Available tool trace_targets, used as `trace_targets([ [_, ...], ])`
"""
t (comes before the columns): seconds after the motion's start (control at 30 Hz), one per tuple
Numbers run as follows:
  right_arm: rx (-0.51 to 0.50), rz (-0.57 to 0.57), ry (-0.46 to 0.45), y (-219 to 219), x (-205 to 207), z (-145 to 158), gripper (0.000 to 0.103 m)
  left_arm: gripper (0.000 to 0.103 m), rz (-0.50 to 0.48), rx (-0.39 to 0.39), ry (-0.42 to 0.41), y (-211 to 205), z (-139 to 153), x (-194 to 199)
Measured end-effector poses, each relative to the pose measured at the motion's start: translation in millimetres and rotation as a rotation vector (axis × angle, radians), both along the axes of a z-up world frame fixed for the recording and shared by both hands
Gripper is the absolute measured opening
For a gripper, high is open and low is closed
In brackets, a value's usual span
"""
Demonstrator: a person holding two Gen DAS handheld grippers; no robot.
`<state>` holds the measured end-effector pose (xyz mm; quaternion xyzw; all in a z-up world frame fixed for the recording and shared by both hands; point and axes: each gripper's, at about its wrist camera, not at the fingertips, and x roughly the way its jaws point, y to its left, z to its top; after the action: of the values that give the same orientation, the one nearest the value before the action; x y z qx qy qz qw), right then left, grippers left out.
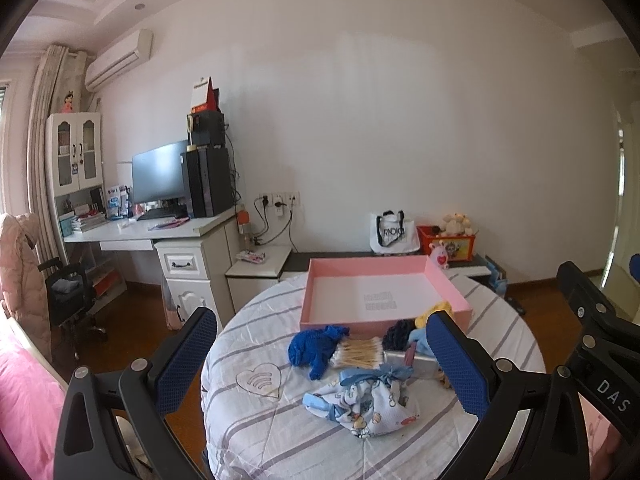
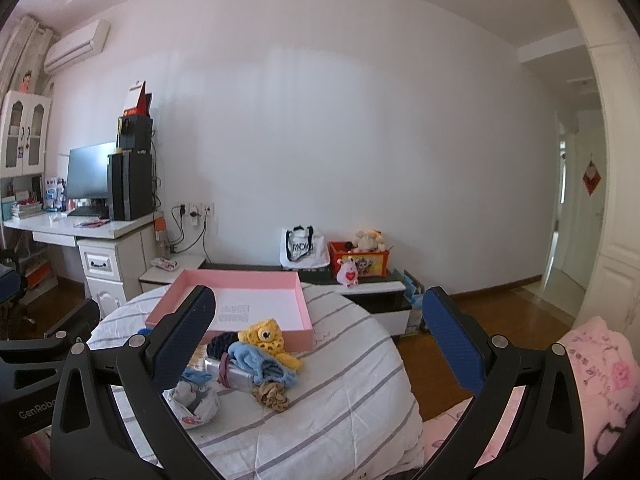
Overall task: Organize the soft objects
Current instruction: 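Move both tools down toward the pile of soft items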
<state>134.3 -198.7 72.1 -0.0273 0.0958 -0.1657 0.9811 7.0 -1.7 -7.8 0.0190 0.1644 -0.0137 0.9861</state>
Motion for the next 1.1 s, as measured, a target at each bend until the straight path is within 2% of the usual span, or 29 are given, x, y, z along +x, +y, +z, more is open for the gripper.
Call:
trace_targets([
  [0.3, 0.024, -0.001, 0.099, -5.4, 21.0, -23.1, 0.103, 0.103, -0.019, 0.025, 0.100, -1.4, -11.4, 22.6],
  [0.67, 0.044, -0.004, 0.269, -11.6, 56.4, -63.3, 0.103, 0.103, -0.024, 0.047, 0.248, -6.9, -37.8, 62.6],
  [0.93, 0.067, -0.017, 0.367, -20.6, 78.3, -88.3, 0.103, 0.103, -0.098, 0.028, 0.340, -11.1, -61.5, 93.8],
  [1.1, 0.080, -0.035, 0.425, -29.0, 92.2, -104.6, 0.103, 0.103, -0.143, -0.023, 0.410, -9.7, -75.1, 113.7],
])
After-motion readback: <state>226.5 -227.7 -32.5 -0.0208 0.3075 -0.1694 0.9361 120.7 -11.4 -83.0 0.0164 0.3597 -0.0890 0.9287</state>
